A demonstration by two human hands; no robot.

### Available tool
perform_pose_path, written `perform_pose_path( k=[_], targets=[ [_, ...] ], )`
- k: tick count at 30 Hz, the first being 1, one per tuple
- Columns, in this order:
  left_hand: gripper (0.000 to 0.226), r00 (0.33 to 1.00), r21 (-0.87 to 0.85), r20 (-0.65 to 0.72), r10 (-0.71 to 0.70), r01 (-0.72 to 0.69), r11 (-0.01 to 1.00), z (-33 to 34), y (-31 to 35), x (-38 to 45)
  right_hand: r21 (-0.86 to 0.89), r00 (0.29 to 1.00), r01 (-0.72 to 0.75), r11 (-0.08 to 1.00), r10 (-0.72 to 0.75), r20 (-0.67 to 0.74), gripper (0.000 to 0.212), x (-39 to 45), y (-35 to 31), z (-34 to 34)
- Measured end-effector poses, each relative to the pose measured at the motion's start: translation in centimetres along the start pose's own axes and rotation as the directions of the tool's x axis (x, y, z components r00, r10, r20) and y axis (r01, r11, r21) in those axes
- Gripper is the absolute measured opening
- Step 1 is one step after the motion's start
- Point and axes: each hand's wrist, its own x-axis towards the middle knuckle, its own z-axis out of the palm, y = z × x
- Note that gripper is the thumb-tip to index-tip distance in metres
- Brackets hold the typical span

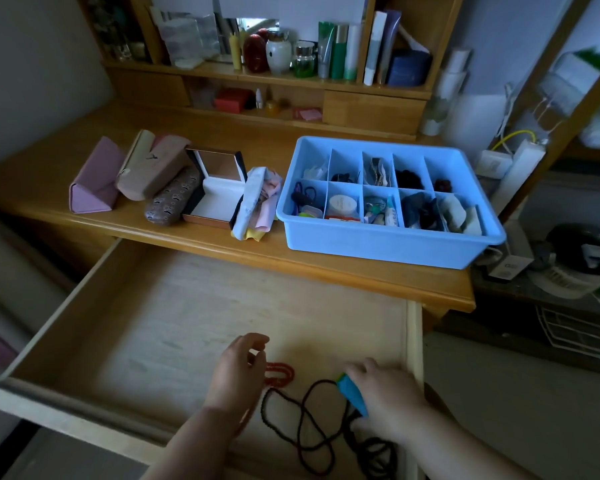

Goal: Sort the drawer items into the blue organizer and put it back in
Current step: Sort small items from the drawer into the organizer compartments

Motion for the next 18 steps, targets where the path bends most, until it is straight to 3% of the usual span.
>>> perform_pose_path(
  k=[4,7,8,10,12,13,15,18],
  targets=[
    [0.028,0.999,-0.003,0.027,-0.028,0.028,1.000,0.0,0.2,-0.1,0.055,0.991,-0.121,0.991,0.124,-0.051,0.061,0.4,-0.8,-0.4],
    [0.027,0.998,-0.055,0.034,-0.048,0.050,0.997,-0.3,1.5,-0.5,0.317,0.966,-0.120,0.941,0.184,-0.181,0.042,0.1,0.0,-1.4],
    [0.026,0.997,-0.094,0.047,-0.061,0.066,0.993,-0.4,2.5,-0.6,0.470,0.952,-0.086,0.879,0.212,-0.223,0.038,-0.1,0.4,-1.9],
    [0.020,0.983,-0.252,0.164,-0.087,0.127,0.959,-0.6,5.0,-0.9,0.760,0.936,0.053,0.647,0.232,-0.263,0.039,-0.6,0.8,-3.3],
    [0.021,0.923,-0.428,0.383,-0.047,0.222,0.876,-0.7,7.8,-1.2,0.895,0.936,0.217,0.390,0.177,-0.304,0.042,-1.3,0.6,-5.1],
    [0.022,0.896,-0.480,0.444,0.020,0.220,0.849,-0.7,9.1,-1.1,0.910,0.934,0.267,0.317,0.146,-0.325,0.042,-1.5,0.5,-6.0],
    [0.022,0.901,-0.529,0.418,0.120,0.134,0.838,-1.1,11.1,-1.1,0.907,0.925,0.325,0.267,0.112,-0.364,0.042,-1.7,-0.1,-7.3],
    [0.022,0.963,-0.584,0.217,0.158,-0.001,0.812,-1.7,13.6,0.4,0.911,0.887,0.376,0.171,0.217,-0.407,0.042,-1.5,-0.1,-10.2]
  ],
)
